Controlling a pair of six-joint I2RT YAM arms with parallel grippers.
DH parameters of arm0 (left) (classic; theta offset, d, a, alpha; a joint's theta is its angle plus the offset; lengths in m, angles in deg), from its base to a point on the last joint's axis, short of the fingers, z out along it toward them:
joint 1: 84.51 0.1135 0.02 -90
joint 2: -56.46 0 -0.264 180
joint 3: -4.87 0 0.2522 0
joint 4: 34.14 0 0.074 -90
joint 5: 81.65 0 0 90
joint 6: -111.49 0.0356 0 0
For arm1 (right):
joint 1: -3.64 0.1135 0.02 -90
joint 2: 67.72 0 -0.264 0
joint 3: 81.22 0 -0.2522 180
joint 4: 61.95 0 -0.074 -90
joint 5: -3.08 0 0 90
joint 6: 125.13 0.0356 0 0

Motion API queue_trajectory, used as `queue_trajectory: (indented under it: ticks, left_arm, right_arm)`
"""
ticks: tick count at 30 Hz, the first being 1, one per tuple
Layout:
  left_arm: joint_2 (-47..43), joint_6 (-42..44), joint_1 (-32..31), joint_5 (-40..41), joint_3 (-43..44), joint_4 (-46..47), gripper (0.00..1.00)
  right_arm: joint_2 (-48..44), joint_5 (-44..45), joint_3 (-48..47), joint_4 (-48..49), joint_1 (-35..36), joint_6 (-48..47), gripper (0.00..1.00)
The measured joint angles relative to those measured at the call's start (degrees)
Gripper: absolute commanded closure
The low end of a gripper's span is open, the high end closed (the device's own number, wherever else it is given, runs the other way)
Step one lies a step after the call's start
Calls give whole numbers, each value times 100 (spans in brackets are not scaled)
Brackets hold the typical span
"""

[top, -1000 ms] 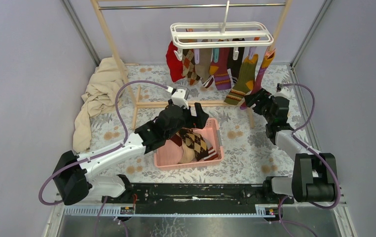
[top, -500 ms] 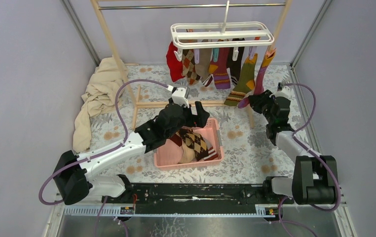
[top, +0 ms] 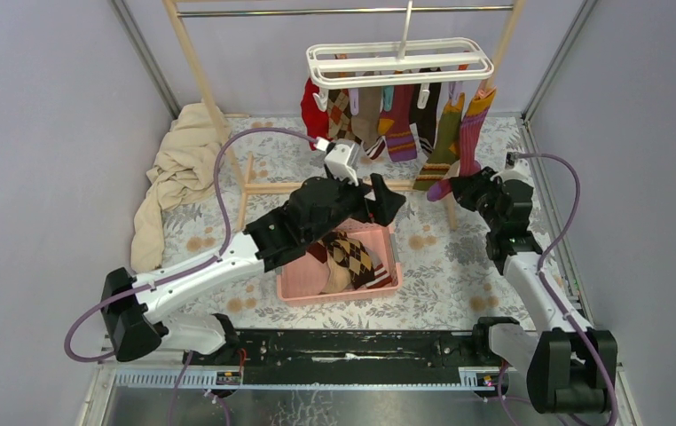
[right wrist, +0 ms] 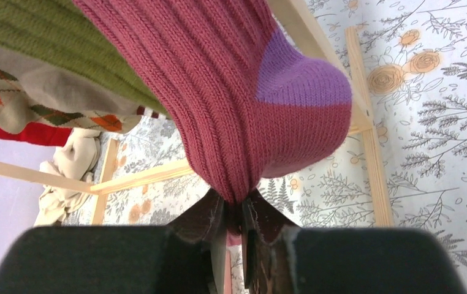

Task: Remove the socks clipped to the hanger
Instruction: Remove the sock from the hanger.

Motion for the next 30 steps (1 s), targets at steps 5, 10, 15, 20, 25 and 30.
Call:
queue_trajectory:
  ticks: [5,10,15,20,25,30]
  left_arm:
    - [400,118,-367,-2,925,22,1]
    - [1051,341,-549,44,2057,17,1]
    - [1886,570,-570,109,3316,-37,1]
    - [2623,699,-570,151,4315,-149,1]
    - [3252,752,-570,175,5189,-271,1]
    - [3753,802,-570,208,6008,-509,1]
  right_arm:
    - [-511,-83,-2,-612,0,-17,86]
    - [-1093,-79,-35,-1261,0,-114,86]
    - [-1429,-79,-280,-1915,0,-249,87]
    - [-1591,-76,-678,-2618,0,-420,89]
    - [-1797,85,-1088,-3370,0,-669,91]
    - [-2085,319,-1427,-3917,0,-769,91]
